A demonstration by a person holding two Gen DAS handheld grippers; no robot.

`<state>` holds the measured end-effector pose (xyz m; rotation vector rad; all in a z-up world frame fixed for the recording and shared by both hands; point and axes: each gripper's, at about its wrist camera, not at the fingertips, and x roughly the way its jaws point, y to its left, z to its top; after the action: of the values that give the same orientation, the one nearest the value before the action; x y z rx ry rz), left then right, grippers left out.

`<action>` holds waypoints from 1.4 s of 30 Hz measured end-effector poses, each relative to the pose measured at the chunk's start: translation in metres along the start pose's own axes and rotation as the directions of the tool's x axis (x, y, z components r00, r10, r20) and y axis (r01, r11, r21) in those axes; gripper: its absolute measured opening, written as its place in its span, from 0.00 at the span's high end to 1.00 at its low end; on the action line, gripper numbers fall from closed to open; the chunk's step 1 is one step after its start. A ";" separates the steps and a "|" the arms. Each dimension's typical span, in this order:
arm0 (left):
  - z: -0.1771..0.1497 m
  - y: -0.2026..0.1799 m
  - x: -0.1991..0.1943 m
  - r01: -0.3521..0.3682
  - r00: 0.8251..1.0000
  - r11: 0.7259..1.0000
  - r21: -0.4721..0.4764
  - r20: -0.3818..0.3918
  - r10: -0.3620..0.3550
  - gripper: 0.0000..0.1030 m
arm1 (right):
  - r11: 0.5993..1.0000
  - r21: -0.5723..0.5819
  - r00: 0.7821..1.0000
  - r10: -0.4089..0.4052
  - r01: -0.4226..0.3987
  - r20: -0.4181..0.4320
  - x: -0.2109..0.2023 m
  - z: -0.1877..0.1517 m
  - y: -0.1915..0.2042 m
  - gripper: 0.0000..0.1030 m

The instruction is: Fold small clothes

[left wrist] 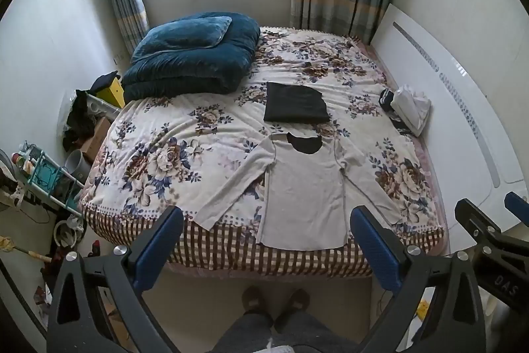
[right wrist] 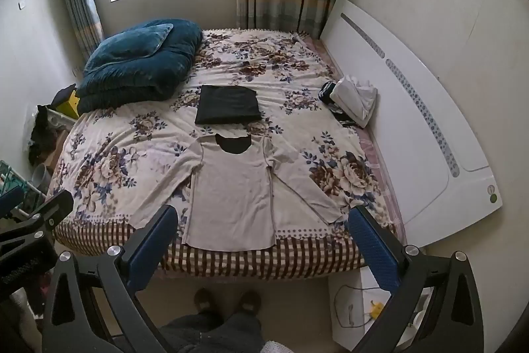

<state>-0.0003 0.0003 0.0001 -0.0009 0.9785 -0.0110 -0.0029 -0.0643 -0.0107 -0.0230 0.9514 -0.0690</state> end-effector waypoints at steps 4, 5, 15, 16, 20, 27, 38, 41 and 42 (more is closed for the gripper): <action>0.000 0.000 0.000 0.001 1.000 1.000 0.001 -0.003 -0.001 0.00 | 1.000 0.005 1.000 0.006 -0.006 -0.004 -0.001 0.001 -0.001 0.00; 0.000 0.000 0.001 0.000 1.000 1.000 0.002 -0.003 0.000 0.00 | 1.000 0.005 1.000 0.006 -0.006 -0.004 -0.001 0.002 -0.001 0.00; 0.002 -0.002 0.001 0.003 1.000 1.000 0.007 -0.003 -0.003 0.00 | 1.000 0.003 1.000 0.004 -0.004 0.002 -0.003 0.003 0.002 0.00; 0.003 -0.002 0.001 0.003 1.000 1.000 0.008 -0.003 -0.003 0.00 | 1.000 0.002 1.000 0.004 -0.004 0.002 -0.002 0.003 0.003 0.00; 0.000 0.000 0.000 0.002 1.000 1.000 -0.002 0.006 -0.002 0.00 | 1.000 0.004 1.000 0.003 -0.003 0.005 -0.005 0.004 0.003 0.00; 0.000 0.000 0.000 0.005 1.000 1.000 -0.001 0.009 -0.005 0.00 | 1.000 0.002 1.000 0.002 -0.002 0.007 -0.007 0.004 0.004 0.00; 0.000 -0.001 0.000 0.007 1.000 1.000 0.002 0.012 -0.007 0.00 | 1.000 0.000 1.000 0.000 0.000 0.009 -0.007 0.006 0.002 0.00; 0.000 0.000 0.000 0.007 1.000 1.000 -0.002 0.013 -0.007 0.00 | 1.000 0.000 1.000 0.000 0.000 0.010 -0.008 0.006 0.003 0.00; 0.000 0.000 0.000 0.007 1.000 1.000 -0.003 0.012 -0.007 0.00 | 1.000 -0.001 1.000 -0.001 0.001 0.010 -0.008 0.007 0.002 0.00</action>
<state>0.0001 0.0002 0.0001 -0.0071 0.9661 -0.0162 -0.0020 -0.0620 -0.0004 -0.0248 0.9414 -0.0695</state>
